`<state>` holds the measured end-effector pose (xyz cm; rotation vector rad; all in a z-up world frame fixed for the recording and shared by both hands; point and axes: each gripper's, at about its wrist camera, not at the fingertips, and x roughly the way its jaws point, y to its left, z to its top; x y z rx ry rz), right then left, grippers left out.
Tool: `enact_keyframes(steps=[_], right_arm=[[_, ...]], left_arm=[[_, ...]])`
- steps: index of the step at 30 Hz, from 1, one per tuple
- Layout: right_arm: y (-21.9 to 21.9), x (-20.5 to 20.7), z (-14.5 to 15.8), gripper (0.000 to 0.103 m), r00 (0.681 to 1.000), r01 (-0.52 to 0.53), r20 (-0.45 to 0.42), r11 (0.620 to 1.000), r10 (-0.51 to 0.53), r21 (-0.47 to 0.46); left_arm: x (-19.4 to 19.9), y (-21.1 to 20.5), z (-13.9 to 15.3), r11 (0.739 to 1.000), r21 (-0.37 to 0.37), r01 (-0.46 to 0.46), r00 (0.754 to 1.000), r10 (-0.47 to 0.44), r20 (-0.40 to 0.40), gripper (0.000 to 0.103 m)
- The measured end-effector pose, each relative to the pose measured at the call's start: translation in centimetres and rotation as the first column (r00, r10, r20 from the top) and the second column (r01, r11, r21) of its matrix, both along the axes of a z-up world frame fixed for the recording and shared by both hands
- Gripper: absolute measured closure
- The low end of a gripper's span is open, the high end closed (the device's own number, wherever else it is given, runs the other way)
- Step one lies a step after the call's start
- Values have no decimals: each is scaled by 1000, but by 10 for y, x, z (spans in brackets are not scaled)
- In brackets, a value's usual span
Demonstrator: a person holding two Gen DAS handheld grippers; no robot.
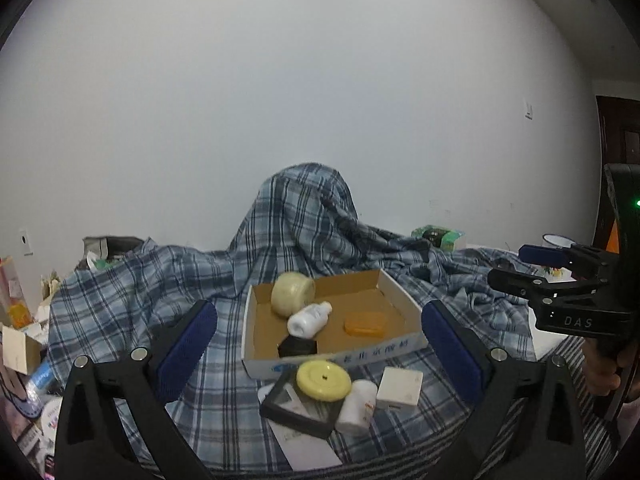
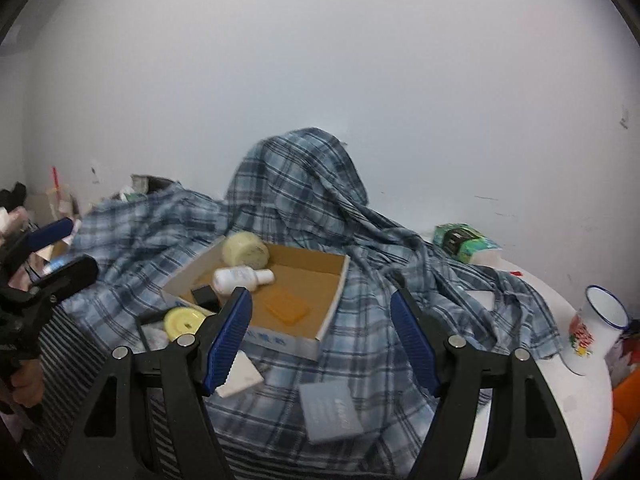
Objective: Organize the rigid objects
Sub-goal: 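Lift both grippers away from the box, then lower the right gripper onto the grey printed card box and grasp it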
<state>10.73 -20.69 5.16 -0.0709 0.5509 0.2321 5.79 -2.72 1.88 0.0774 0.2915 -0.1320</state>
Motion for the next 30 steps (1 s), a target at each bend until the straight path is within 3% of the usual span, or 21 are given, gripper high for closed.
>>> enact_keyframes(steps=[9, 12, 14, 30], right_arm=[[-9, 3, -30, 29, 997, 24, -80, 999, -21, 30], [-8, 3, -34, 16, 996, 21, -87, 1000, -18, 24], [-7, 4, -34, 0, 996, 14, -87, 1000, -12, 21], [-7, 6, -34, 0, 996, 18, -90, 1000, -17, 8]], left_arm=[[5, -10, -23, 999, 50, 10, 1000, -9, -26, 0], [6, -10, -24, 999, 49, 6, 1000, -5, -27, 0], [6, -9, -25, 999, 49, -22, 1000, 23, -21, 0], [9, -2, -24, 999, 17, -35, 999, 36, -37, 0]])
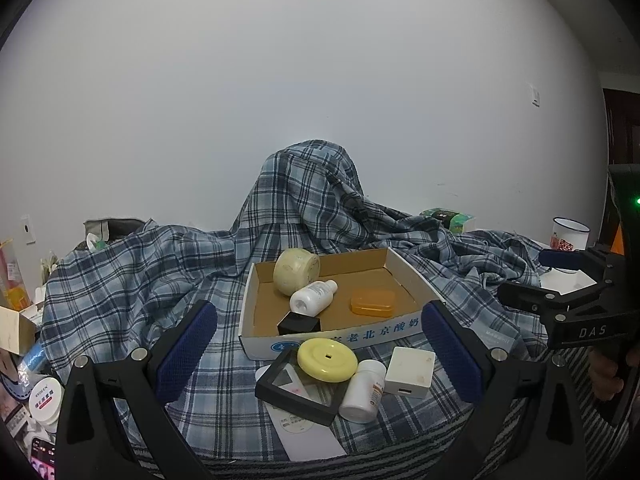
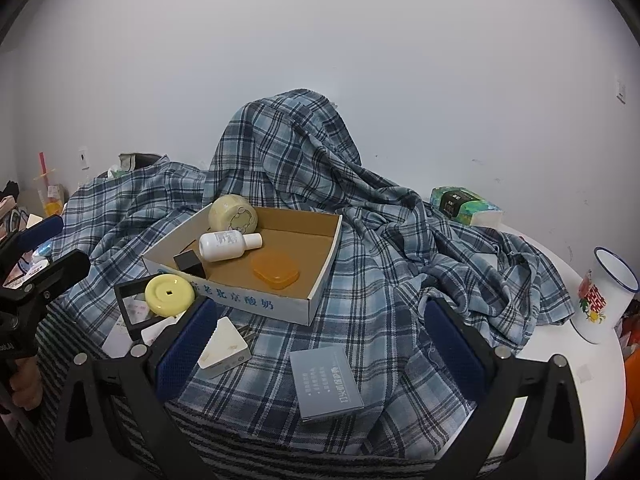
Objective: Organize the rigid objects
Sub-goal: 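Lower the right gripper onto the grey printed card box and grasp it, then grasp the black square frame with the left gripper while the right gripper holds the card box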
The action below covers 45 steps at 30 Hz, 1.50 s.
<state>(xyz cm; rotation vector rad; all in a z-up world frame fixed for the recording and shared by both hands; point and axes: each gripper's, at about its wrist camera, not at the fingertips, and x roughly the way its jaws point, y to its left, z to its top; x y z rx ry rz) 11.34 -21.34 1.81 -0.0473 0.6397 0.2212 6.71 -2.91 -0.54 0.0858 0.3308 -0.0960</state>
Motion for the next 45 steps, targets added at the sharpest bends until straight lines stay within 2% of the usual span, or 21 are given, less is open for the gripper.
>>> enact_keyframes(steps=[4, 9, 13, 18, 24, 26, 27, 30, 35, 39, 45], right_arm=[[-5, 8, 0, 0, 998, -33, -47, 999, 33, 2], [-12, 28, -11, 0, 976, -96, -197, 995, 96, 6], [-8, 38, -32, 12, 941, -137, -313, 991, 129, -5], [2, 41, -54, 16, 915, -169, -378, 985, 141, -41], [4, 46, -71, 35, 890, -175, -436, 983, 131, -62], [5, 47, -75, 54, 881, -188, -453, 980, 139, -65], [6, 47, -76, 57, 878, -190, -458, 979, 138, -70], [6, 48, -77, 57, 878, -189, -459, 979, 136, -71], [5, 45, -69, 57, 896, -178, -424, 981, 130, -76], [4, 39, -49, 57, 927, -168, -351, 983, 133, -72], [6, 33, -20, 57, 955, -165, -253, 986, 152, -31]], left_arm=[[1, 2, 0, 1000, -7, -4, 1000, 4, -13, 0], [4, 4, 0, 1000, -15, -6, 1000, 6, -25, 0], [6, 11, 0, 999, -48, -3, 1000, 1, -31, 0], [8, 13, -1, 998, -65, -11, 999, 8, -42, 0], [8, 12, 0, 998, -56, -10, 1000, 9, -29, 0], [7, 13, 0, 998, -56, -11, 1000, 9, -29, 0], [7, 13, 0, 998, -57, -11, 1000, 9, -29, 0], [8, 14, 0, 998, -59, -12, 999, 10, -33, 0], [16, 9, -1, 999, -49, 7, 996, -11, -83, 0], [31, 5, 1, 998, 39, 46, 990, -41, -137, 0], [45, 8, 3, 988, 68, 138, 964, -118, -236, 0]])
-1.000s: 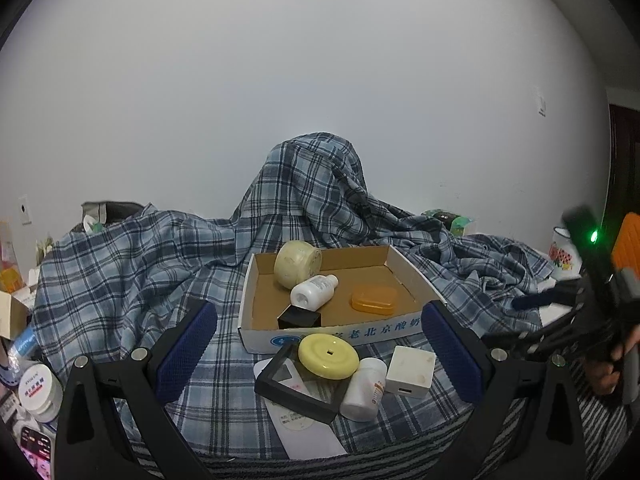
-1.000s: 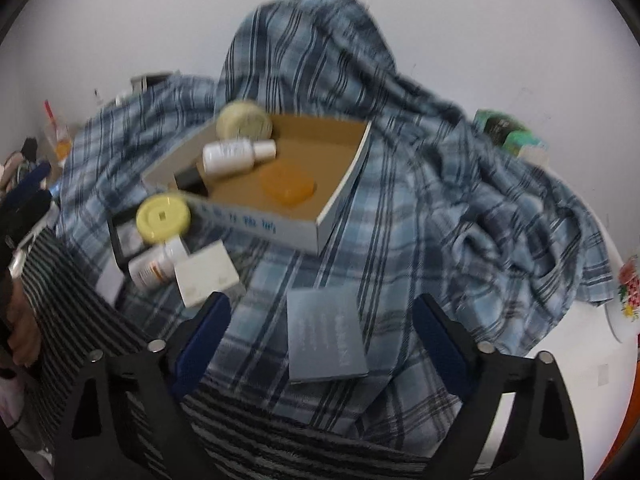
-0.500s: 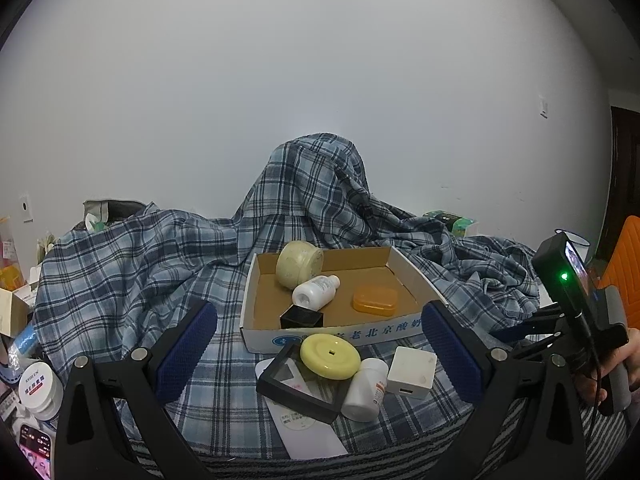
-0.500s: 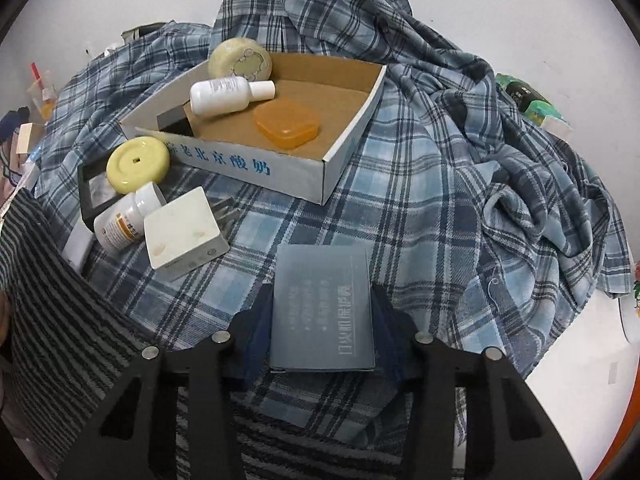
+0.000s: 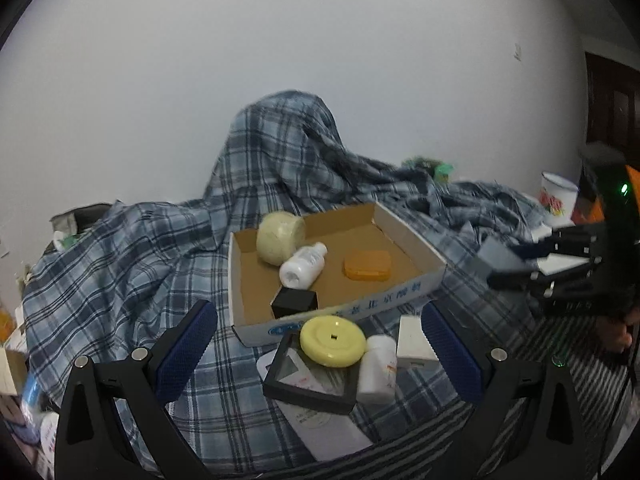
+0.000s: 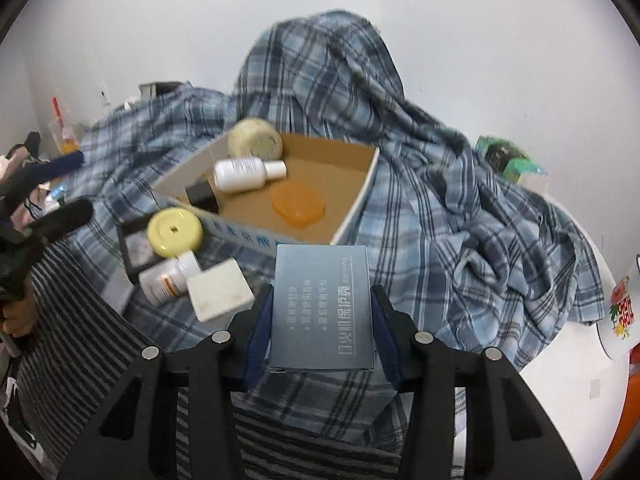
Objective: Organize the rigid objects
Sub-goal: 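Grasp the black square frame with the left gripper while the right gripper holds the card box, then carry the black frame and grey card box into the box and release both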
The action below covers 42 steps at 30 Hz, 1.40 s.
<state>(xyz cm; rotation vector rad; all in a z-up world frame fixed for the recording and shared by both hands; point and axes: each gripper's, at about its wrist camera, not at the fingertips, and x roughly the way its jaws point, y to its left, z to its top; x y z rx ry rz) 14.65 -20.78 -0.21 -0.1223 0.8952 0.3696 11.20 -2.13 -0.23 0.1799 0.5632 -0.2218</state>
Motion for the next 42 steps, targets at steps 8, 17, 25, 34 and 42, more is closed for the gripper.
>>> enact_keyframes(steps=[8, 17, 25, 34, 42], right_arm=[[7, 0, -7, 57, 1000, -22, -6, 1000, 22, 21], [0, 5, -21, 57, 999, -6, -39, 999, 8, 49], [-1, 5, -22, 57, 999, -5, -43, 998, 8, 59], [-1, 5, -23, 57, 999, -5, -44, 998, 7, 59], [0, 3, -18, 57, 1000, 9, -21, 999, -8, 42]], left_arm=[[27, 21, -20, 998, 54, -13, 986, 22, -165, 20], [23, 9, -56, 986, 134, 97, 953, -54, -297, 24], [25, -4, -63, 972, 192, 135, 948, -70, -311, 24], [30, -1, -66, 974, 189, 122, 952, -61, -300, 32], [5, 3, -30, 989, 131, 67, 988, -47, -147, 32]])
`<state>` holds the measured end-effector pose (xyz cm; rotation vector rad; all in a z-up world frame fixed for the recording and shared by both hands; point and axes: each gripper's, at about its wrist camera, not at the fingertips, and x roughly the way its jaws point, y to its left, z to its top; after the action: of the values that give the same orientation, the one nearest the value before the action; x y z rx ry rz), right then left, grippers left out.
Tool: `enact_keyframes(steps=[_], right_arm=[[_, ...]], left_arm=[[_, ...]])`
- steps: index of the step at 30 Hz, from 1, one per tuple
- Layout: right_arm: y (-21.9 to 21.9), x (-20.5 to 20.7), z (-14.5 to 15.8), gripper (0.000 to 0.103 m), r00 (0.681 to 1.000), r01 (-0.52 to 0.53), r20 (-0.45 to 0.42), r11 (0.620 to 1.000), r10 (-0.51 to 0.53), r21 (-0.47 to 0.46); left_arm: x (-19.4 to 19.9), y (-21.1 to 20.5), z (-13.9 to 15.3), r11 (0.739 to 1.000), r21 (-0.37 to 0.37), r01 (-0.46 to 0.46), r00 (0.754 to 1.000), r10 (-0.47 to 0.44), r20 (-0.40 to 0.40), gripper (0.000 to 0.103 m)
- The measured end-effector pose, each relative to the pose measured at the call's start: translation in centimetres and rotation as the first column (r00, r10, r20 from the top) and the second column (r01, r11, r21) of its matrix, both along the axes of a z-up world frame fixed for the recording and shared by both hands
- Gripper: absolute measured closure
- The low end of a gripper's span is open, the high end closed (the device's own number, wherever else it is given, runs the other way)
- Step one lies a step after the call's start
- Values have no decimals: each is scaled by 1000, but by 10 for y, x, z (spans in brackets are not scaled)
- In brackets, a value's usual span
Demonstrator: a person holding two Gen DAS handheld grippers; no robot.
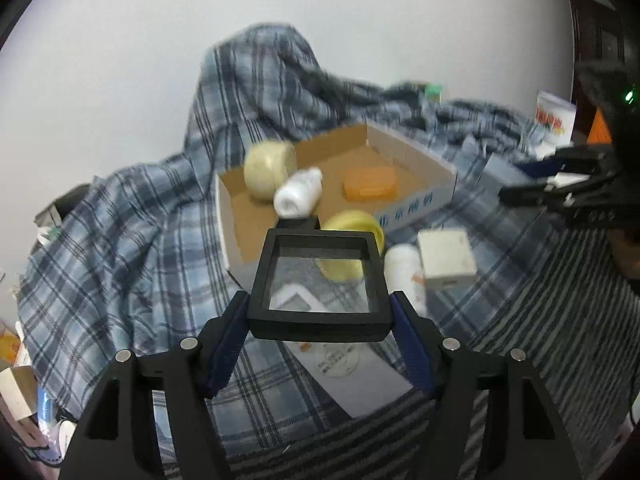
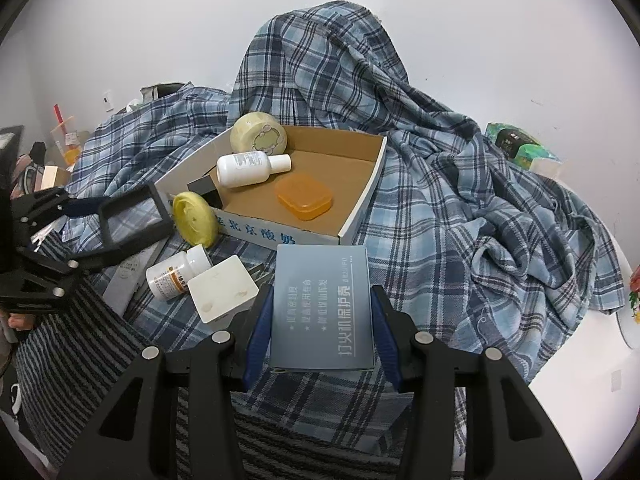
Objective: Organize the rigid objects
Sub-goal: 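Carry the black frame and grey card box into the box and release both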
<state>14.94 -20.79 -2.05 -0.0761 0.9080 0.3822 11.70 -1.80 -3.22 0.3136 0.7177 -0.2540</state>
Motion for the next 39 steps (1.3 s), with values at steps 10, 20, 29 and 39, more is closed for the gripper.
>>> enact_keyframes(steps=[10, 20, 29, 39], right_arm=[[5, -16, 46, 57, 993, 20, 118, 998, -26, 53], [14, -23, 79, 57, 979, 10, 203, 997, -24, 72], [19, 18, 111, 57, 950, 38, 307, 996, -59, 75], [38, 69, 79, 57, 953, 64, 291, 994, -86, 83]], left_arm=[[-28, -7, 64, 989, -144, -11, 971, 45, 236, 32], [-35, -9, 92, 983, -184, -11, 946, 70, 316, 32], [-1, -7, 102, 974, -217, -65, 915, 145, 377, 32], [49, 7, 77, 960, -249, -126, 892, 220, 396, 32]])
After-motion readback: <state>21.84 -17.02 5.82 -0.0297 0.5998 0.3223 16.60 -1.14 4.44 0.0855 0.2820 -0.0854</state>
